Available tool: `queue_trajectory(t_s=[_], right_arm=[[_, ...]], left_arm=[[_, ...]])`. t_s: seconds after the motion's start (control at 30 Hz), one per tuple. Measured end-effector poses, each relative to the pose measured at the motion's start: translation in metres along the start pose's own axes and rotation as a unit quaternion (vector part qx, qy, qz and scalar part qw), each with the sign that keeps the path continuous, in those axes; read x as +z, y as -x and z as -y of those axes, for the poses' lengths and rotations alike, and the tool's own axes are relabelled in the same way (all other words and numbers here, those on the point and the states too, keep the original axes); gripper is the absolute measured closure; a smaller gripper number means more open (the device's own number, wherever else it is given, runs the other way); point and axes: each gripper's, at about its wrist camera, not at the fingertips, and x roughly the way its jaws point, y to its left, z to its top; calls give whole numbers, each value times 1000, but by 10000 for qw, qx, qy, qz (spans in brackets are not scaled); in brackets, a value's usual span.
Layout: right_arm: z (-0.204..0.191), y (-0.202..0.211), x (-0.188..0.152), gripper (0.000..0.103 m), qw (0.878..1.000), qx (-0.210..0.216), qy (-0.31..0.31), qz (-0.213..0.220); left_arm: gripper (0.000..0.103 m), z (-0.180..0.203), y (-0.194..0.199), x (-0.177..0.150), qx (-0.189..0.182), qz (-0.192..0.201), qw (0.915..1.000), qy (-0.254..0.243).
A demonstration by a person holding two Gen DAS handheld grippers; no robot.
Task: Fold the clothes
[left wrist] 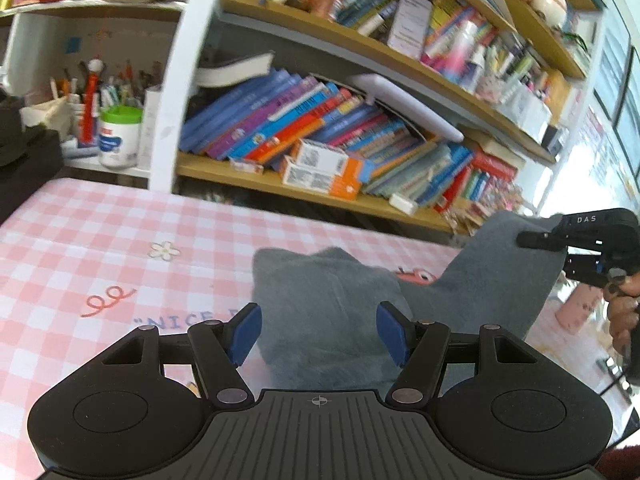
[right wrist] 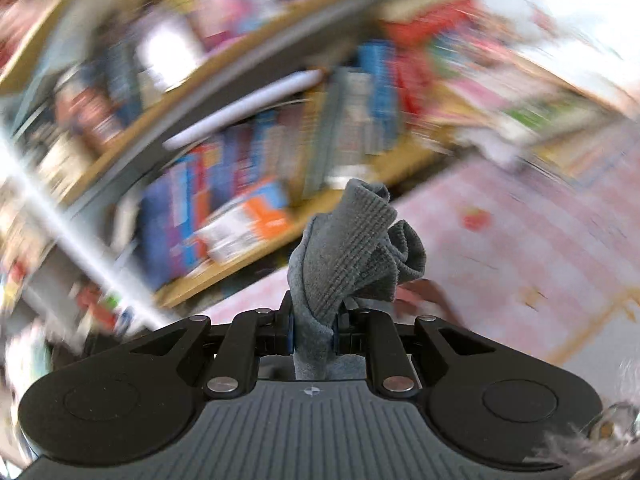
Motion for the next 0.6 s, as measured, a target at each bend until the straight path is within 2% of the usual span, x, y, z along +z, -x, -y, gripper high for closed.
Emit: queue_trajectory(t_s=[0.1,0.2,0.3,0.43,0.47,0.53,0.6], right_arm=[[-46,-9,-8,88,9952,359,913,-54],[-87,-22,-21,88,9826,714,1710,-156],[-121,-39,-43,88,9635,957,2473,-376],[-149,-66,-82,87,9334,1072,3297,-927],[-152,-72,-91,85,9265,1097,3431,-1083],[-157,-83,-105,73,9144,1163,3632,-1354],[-158,-82,-110,62,9092,1383,3633,-1489]], left_arm=[[39,-5,5,2,88,167,9998,93],[39,-10,8,3,182,257,9993,181],[39,-16,10,3,276,307,9987,289],[39,-24,13,3,354,345,9977,453],[39,-25,13,3,367,348,9976,482],[39,-28,14,2,394,355,9971,538],[39,-29,15,2,412,360,9968,583]])
